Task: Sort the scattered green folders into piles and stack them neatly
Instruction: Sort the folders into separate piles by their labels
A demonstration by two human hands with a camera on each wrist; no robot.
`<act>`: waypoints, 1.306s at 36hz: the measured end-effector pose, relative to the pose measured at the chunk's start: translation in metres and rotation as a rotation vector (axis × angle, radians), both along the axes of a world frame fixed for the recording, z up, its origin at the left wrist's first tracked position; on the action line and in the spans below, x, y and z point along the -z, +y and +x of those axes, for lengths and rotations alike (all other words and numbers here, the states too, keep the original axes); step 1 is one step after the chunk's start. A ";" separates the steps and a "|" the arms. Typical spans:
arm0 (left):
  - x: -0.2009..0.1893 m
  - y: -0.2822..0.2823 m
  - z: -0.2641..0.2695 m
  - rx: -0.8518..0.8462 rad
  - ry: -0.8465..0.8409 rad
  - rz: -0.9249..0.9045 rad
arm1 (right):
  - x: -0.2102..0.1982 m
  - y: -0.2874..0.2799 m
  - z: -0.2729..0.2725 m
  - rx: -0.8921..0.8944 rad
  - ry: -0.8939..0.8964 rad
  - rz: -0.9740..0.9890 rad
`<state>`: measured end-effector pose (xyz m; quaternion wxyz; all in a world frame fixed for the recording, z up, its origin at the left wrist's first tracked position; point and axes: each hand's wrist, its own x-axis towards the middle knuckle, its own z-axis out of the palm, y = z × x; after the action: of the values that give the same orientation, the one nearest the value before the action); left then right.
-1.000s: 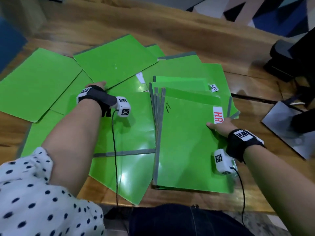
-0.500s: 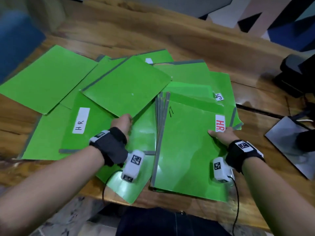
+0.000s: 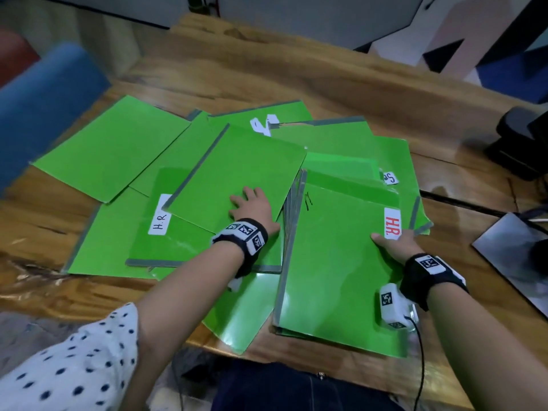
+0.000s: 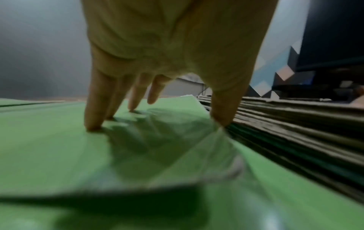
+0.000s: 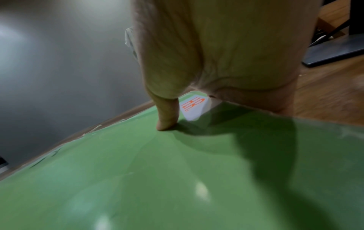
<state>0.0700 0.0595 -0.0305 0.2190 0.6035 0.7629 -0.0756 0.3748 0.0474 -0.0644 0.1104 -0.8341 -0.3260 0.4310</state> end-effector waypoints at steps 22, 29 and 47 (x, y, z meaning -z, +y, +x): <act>-0.213 0.053 -0.097 0.013 -0.012 0.569 | 0.013 0.007 0.005 0.001 -0.024 0.020; -0.209 0.055 -0.140 -0.034 -0.072 0.421 | 0.010 0.002 0.000 -0.036 -0.056 0.060; -0.011 -0.010 -0.148 -0.930 -0.401 -0.028 | 0.009 -0.001 -0.001 -0.073 -0.062 0.062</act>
<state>-0.0779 0.0494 -0.0192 0.3798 0.1994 0.8928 0.1373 0.3740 0.0461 -0.0736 0.1103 -0.8309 -0.3724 0.3985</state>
